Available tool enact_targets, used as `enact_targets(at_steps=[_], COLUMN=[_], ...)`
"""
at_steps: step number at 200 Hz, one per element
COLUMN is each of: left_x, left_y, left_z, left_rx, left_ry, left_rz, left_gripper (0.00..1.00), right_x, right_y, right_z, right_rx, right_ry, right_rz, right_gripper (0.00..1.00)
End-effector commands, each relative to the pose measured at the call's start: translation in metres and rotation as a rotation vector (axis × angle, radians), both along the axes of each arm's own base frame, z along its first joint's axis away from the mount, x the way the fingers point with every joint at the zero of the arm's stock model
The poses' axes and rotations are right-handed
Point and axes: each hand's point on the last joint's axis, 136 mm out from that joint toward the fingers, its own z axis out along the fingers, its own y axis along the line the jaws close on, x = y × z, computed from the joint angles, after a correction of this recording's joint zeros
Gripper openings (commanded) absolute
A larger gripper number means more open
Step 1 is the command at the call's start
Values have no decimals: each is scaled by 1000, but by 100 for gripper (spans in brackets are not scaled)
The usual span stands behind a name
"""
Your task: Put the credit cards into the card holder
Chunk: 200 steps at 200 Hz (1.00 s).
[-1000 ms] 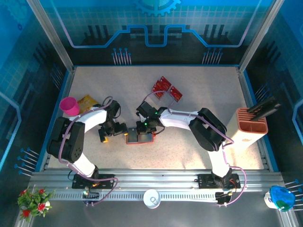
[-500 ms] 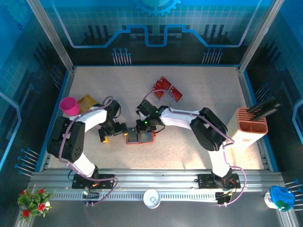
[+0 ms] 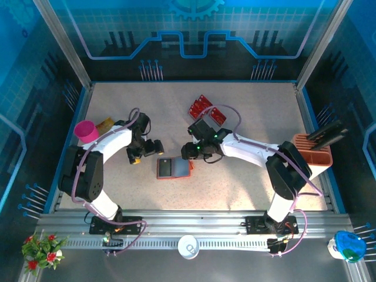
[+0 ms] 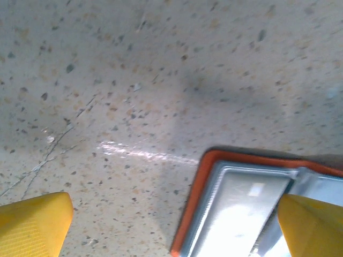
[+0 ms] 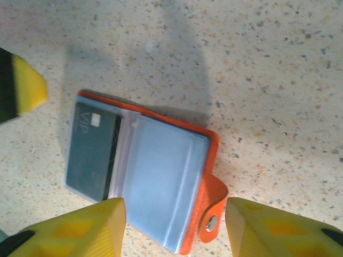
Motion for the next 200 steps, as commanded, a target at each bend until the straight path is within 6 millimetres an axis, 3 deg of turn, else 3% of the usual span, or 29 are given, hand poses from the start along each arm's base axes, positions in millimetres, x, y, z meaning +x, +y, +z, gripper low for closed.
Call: enact_targets(at_steps=[1,59,107,147,168,185,200], left_x=[12,19,21,20,19,18,18], left_y=[-9,-16,-25,-35,-42,-48,-52], left_z=[19,17,16,15,14,13,13], left_rx=[-50,-86,-137,-170,-186,-201,-213], left_ry=[-55,-51,-51,-46,-46,-43,-43], left_rz=[-25,-16,-18,-36,-46,-50,-51], left_gripper=[99,99,99,99,99,99,99], right_x=[-3,-12,-18,-11,-9,-8,-7], right_y=[-9,-4,-24,-52,-57,-57,-56], right_z=[-23,-44,-55,-52,-52,-48,-36], right_rx=[-85,-118,-148,-151,-132,-126,-108], right_ry=[37,81,95,87,90,90,67], right_rz=[3,25,3,-42,-43,-37,-45], right_gripper=[52,46,0,0,0,19,25])
